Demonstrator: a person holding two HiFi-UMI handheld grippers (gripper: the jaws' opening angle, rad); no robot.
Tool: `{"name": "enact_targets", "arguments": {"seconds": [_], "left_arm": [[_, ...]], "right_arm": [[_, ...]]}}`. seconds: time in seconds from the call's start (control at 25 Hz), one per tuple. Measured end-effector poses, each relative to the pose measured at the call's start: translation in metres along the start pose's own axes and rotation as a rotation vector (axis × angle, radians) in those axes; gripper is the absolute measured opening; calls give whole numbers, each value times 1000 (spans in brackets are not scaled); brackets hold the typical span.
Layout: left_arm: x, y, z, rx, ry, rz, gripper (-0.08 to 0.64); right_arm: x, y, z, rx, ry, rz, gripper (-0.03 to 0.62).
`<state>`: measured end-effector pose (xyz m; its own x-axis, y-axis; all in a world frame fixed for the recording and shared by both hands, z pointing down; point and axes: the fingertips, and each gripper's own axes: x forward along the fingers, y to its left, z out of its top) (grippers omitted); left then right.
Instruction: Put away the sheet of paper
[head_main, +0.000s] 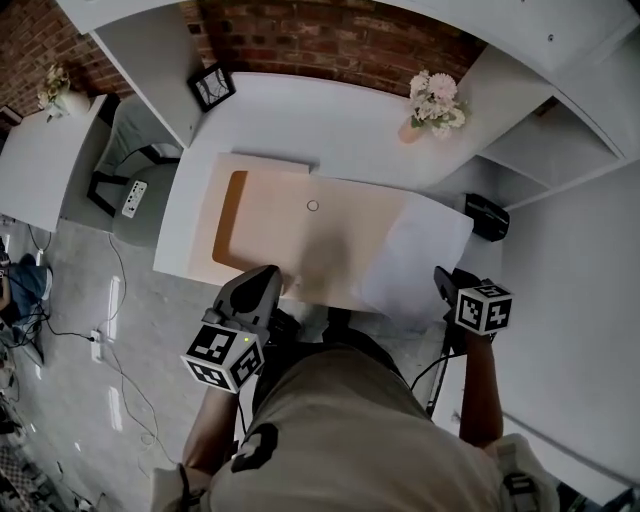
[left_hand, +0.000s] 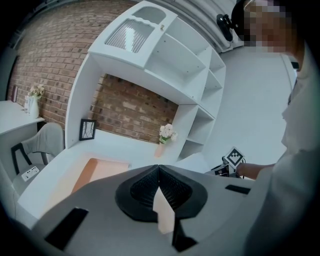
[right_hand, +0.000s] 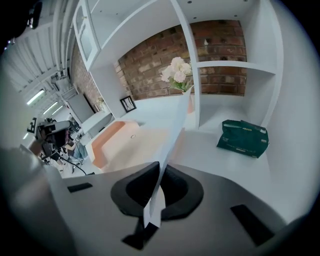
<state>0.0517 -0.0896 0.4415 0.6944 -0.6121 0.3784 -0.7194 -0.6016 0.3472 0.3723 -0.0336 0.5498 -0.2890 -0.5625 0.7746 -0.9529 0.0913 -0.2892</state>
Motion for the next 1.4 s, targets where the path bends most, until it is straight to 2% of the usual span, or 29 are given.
{"name": "enact_targets", "arguments": {"seconds": [0.36,1.2,1.4], "left_arm": [[-9,18,-9,-31,3,56,17],[6,6,-13,-7,45,10,17],[6,4,-15,-10,62,-8,17]], "right_arm": [[26,-10,0,-28,40,-30,28],[53,-21,-1,-5,61,-54,28],[55,-27,-1,-32,71,-103,28]]}}
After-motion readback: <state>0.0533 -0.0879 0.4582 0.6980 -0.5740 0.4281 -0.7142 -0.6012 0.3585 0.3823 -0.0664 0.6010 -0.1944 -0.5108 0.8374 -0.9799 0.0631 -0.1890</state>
